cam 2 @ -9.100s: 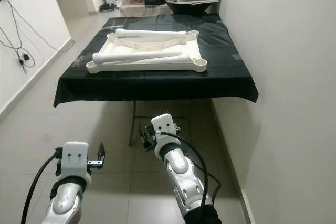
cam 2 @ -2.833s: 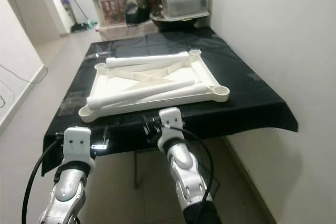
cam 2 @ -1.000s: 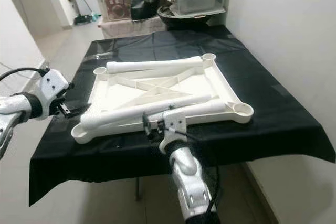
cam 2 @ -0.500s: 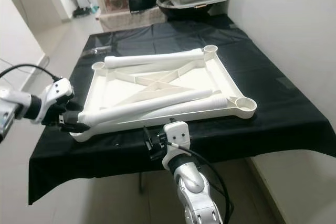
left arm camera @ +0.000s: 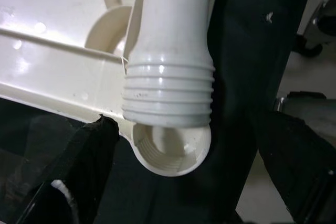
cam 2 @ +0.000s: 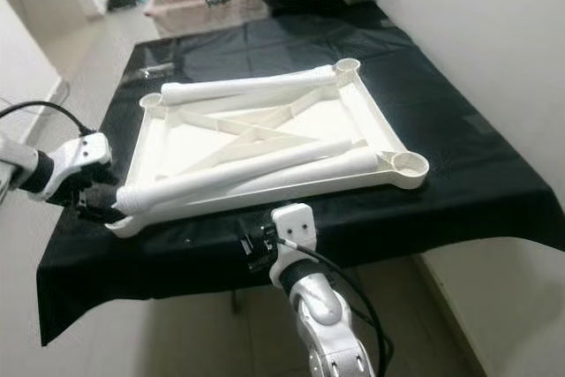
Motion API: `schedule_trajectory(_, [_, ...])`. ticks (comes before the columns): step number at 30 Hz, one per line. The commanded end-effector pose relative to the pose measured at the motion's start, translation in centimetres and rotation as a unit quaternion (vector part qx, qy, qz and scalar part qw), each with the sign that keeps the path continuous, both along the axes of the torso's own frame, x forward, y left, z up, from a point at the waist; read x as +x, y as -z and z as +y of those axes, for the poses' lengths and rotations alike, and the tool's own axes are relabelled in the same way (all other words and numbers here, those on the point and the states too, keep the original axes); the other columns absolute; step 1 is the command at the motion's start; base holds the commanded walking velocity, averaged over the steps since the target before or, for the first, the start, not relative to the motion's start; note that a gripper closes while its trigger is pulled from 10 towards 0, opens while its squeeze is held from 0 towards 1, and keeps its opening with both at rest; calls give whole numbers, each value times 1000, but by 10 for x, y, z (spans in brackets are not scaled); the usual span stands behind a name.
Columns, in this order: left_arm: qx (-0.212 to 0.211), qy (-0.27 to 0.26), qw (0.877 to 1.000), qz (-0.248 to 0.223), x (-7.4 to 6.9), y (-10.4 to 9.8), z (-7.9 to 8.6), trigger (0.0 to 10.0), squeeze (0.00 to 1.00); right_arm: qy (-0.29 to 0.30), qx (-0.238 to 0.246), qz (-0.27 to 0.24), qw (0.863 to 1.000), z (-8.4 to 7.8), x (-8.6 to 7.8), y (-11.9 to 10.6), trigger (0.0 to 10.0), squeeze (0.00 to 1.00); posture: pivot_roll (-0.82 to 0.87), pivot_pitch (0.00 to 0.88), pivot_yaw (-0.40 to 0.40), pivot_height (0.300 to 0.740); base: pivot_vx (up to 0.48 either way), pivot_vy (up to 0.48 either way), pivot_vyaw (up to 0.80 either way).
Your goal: Building children table
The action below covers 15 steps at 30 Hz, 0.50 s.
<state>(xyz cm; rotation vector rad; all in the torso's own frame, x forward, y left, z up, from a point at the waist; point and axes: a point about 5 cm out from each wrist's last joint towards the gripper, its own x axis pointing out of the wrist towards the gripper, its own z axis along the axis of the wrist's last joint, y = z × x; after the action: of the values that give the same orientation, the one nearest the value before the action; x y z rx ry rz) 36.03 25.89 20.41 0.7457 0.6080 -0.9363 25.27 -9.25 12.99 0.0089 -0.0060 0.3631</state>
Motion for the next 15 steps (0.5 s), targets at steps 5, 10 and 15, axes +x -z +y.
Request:
schedule_trajectory(5, [20,-10,1000,-8,0,0,9,10000,0,-11,9,10,1000,6,-7,0,10000,0,1,121,159,740,0,0,0])
schedule_trajectory(10, [26,-7,999,-20,3,-1,7,10000,0,-11,8,13,1000,5,-9,0,10000,0,-3,120,159,740,0,0,0])
schedule_trajectory(15, [42,-5,998,-43,7,-8,6,10000,0,-12,6,16,1000,5,-11,0,10000,0,-5,118,163,740,0,0,0])
